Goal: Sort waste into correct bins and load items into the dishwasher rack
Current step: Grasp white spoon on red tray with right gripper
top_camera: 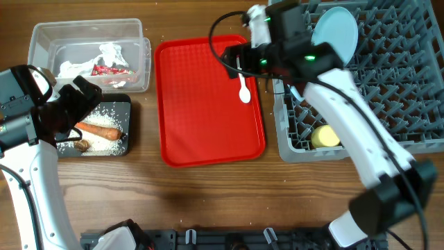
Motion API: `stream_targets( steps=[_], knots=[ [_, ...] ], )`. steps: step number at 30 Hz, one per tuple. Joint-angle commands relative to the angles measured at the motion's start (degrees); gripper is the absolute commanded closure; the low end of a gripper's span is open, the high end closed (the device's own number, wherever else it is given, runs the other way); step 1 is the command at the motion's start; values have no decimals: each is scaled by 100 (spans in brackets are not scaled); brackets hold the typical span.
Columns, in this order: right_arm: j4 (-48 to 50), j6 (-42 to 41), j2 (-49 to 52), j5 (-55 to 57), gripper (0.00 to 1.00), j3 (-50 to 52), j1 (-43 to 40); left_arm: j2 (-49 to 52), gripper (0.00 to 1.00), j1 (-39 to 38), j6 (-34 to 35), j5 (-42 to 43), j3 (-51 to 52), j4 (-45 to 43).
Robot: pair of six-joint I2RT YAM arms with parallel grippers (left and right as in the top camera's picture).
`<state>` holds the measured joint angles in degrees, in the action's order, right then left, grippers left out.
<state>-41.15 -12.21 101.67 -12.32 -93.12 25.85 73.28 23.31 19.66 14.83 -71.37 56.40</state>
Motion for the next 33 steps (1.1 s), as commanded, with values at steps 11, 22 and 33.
stream_targets(
  steps=[11,22,33],
  knots=[
    [297,-817,2376,1104,23,63,157,2,0,33,46,7,-63,-13],
    [837,-1521,2761,1384,44,63,157,2,0,33,46,7,-63,-13],
    [1611,-2168,3112,1252,72,63,157,2,0,33,46,7,-63,-13]
  ],
)
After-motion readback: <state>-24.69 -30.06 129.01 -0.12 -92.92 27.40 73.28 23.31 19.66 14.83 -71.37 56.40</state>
